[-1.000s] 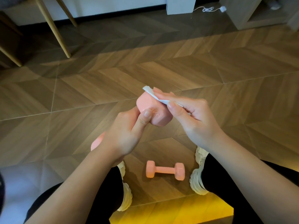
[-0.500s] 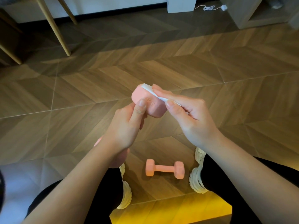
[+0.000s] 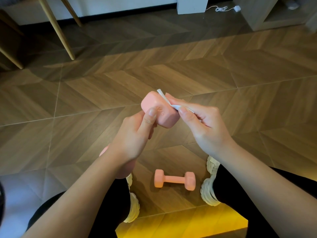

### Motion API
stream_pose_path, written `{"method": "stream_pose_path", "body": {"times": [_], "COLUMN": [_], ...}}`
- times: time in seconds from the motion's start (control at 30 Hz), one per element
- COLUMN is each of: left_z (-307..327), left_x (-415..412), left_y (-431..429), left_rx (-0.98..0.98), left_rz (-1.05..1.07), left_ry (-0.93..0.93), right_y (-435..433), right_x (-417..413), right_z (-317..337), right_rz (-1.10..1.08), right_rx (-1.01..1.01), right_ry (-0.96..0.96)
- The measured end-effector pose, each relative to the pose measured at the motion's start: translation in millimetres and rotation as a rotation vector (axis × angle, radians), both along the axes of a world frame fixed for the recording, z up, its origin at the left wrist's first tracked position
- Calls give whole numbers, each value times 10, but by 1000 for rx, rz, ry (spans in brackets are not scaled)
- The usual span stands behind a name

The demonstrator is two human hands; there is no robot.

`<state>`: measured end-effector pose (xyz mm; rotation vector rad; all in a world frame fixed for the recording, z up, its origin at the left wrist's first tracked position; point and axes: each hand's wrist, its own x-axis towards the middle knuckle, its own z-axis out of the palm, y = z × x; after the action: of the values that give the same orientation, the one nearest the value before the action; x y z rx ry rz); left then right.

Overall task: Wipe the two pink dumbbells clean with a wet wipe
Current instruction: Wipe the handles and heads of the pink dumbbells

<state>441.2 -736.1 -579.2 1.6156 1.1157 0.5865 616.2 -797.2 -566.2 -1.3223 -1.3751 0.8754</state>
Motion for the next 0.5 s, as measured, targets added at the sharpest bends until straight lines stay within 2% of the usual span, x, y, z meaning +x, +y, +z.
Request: {"method": "stream_pose_path", "body": {"times": [0.5], "left_z": [29], "left_x": [-6], "left_y": [10], "left_rx": [2], "left_rz": [-22], "left_ry": [70], "right_y": [-42], "right_x": [-40], "right_z": [-8], "right_rz": [-5], "right_rx": [61], "right_ry": [-10]}}
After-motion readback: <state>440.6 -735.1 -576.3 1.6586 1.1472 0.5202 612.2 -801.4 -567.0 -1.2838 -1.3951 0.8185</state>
